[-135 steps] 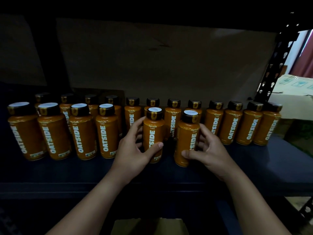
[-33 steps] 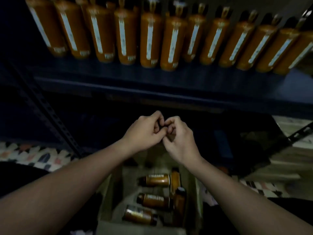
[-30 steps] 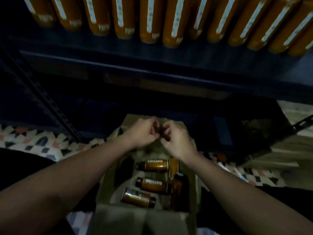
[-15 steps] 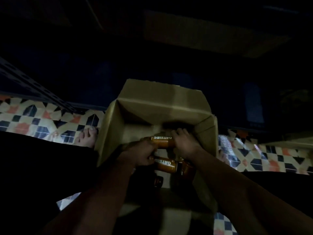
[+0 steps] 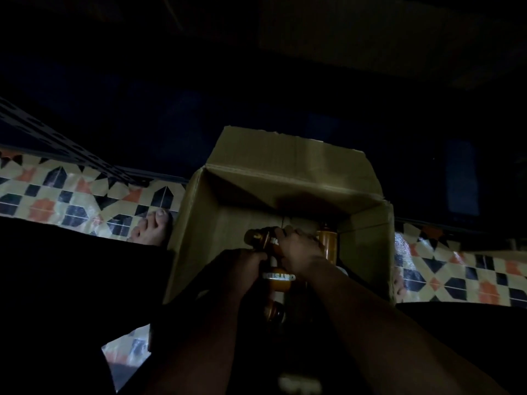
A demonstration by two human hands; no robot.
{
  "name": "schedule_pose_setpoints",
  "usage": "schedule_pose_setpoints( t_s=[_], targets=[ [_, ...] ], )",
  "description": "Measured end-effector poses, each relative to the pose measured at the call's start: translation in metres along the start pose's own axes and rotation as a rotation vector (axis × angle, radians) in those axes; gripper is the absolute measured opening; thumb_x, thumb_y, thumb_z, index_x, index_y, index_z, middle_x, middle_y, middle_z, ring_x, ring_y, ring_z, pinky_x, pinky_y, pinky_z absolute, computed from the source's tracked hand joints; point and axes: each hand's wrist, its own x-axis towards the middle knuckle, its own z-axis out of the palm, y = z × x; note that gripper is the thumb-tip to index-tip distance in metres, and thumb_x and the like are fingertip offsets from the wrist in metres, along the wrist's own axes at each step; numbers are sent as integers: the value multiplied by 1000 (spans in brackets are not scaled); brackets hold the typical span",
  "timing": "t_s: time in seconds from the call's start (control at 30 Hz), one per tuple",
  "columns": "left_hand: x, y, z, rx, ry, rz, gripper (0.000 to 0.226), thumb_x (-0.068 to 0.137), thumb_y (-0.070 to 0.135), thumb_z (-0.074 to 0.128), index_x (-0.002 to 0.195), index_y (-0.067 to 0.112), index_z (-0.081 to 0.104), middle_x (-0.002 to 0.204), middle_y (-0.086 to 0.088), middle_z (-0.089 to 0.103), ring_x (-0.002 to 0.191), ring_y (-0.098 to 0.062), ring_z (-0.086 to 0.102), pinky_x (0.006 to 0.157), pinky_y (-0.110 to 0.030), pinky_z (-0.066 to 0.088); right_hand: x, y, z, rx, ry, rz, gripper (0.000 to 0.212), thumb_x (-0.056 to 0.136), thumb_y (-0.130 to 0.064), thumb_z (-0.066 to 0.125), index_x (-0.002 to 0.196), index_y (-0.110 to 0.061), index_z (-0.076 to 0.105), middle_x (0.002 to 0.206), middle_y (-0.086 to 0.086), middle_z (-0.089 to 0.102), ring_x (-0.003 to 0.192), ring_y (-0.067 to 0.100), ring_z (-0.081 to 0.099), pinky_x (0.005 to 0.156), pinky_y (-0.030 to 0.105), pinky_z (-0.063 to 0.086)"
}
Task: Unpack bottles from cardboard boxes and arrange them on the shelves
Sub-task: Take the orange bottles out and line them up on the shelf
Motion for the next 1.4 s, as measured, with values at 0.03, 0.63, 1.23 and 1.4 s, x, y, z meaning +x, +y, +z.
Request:
schedule_pose_setpoints(
  t_s=[0.03,0.63,1.23,1.4],
  targets=[
    [-3,-1,-2,-79,38,-26,28,84,47,68,112,40,67,105,19,69,97,-7,65,82,-27,47,-2,1,-1,52,-1,12,73,92,-25,66,153,-17,28,146,14,45,132,36,46,103,46,45],
    [-38,62,-92,-1039,421,68,49,75,1,84,112,26,64,106,10,71,96,5,65,78,-13,43,-71,-12,-66,1341,406,83,53,70,-6,84,115,-26,65,105,-4,73,102,15,68,91,36,54],
    [-200,224,-270,-744,690,749,35,65,9,85,92,16,64,84,2,70,81,-13,68,76,-34,58,-279,-16,-279,1180,975,-461,48,54,-25,81,98,-20,65,88,-5,73,85,13,71,74,25,55],
    [-234,280,-315,-741,732,885,36,66,15,85,94,26,66,86,17,72,83,2,68,67,-10,51,-323,-3,-332,1152,1137,-573,48,58,-26,83,102,-21,66,98,2,74,98,23,72,84,38,58]
  ],
)
